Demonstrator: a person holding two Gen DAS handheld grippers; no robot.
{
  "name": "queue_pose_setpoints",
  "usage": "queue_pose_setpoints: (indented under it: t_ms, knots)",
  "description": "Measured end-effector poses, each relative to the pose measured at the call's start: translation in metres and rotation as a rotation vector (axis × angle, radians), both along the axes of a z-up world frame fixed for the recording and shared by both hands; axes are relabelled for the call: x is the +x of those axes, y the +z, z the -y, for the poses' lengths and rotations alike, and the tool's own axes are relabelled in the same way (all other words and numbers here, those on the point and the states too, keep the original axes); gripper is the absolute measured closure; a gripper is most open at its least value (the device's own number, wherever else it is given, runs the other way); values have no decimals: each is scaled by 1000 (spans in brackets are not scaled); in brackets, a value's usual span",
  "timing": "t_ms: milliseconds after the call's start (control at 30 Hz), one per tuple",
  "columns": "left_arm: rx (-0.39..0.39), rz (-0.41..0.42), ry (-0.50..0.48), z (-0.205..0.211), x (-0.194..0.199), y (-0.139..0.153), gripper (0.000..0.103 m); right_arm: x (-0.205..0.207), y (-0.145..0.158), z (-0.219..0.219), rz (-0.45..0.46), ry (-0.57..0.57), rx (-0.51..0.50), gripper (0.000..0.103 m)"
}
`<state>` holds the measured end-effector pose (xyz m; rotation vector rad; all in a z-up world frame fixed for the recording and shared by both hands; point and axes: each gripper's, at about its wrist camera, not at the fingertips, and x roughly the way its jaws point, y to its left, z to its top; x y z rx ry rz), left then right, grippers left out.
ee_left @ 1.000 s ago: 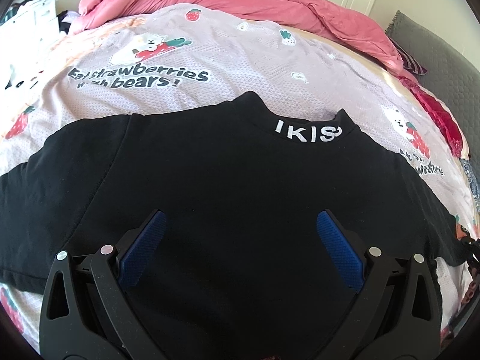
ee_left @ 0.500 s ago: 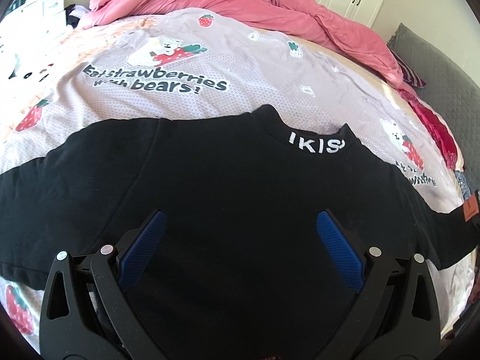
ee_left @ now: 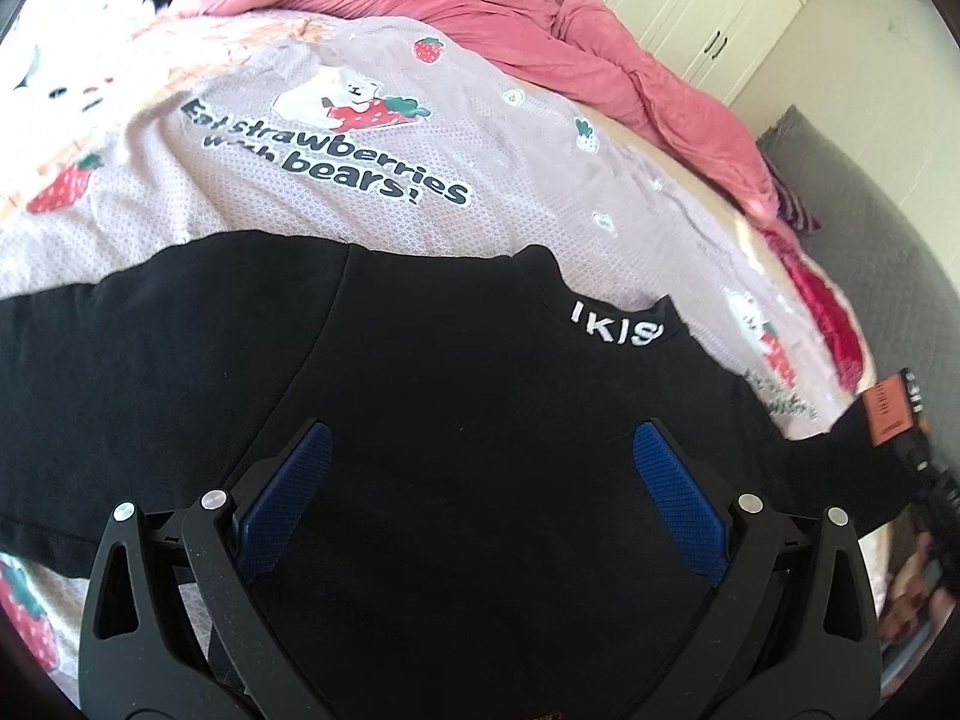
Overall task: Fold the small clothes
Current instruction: 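Lift the sleeve with the right gripper and carry it across toward the left gripper, then close the left gripper on the orange cuff while the right gripper opens and releases it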
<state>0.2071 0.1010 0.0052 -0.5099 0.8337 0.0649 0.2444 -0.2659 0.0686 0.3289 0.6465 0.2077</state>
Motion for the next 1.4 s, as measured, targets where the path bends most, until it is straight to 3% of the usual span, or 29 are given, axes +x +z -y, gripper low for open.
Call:
queue_pose_setpoints:
  t_ms: [333,700,767,833,1133,1333,1400]
  knots:
    - [-162,42,-26,-11,-5,-1,8,-6,-20,-84,16,143,-226,91]
    - [-249,36,-73,-7,-2,-10,8,-27,-75,-174,9,351,-508,86]
    - [-246,27,-77,-4,0,-12,8,-31,-79,-181,8,382,-511,83]
    - [-254,15,-81,-3,1,-14,8,-36,-81,-182,6,403,-497,67]
    - [-326,-61,-169,17,10,-34,8,-61,-87,-179,-56,510,-428,44]
    - [-315,-90,-205,35,10,-37,9,-73,-82,-158,-74,471,-395,30]
    - [-323,-94,-215,42,9,-41,14,-74,-79,-147,-84,439,-370,29]
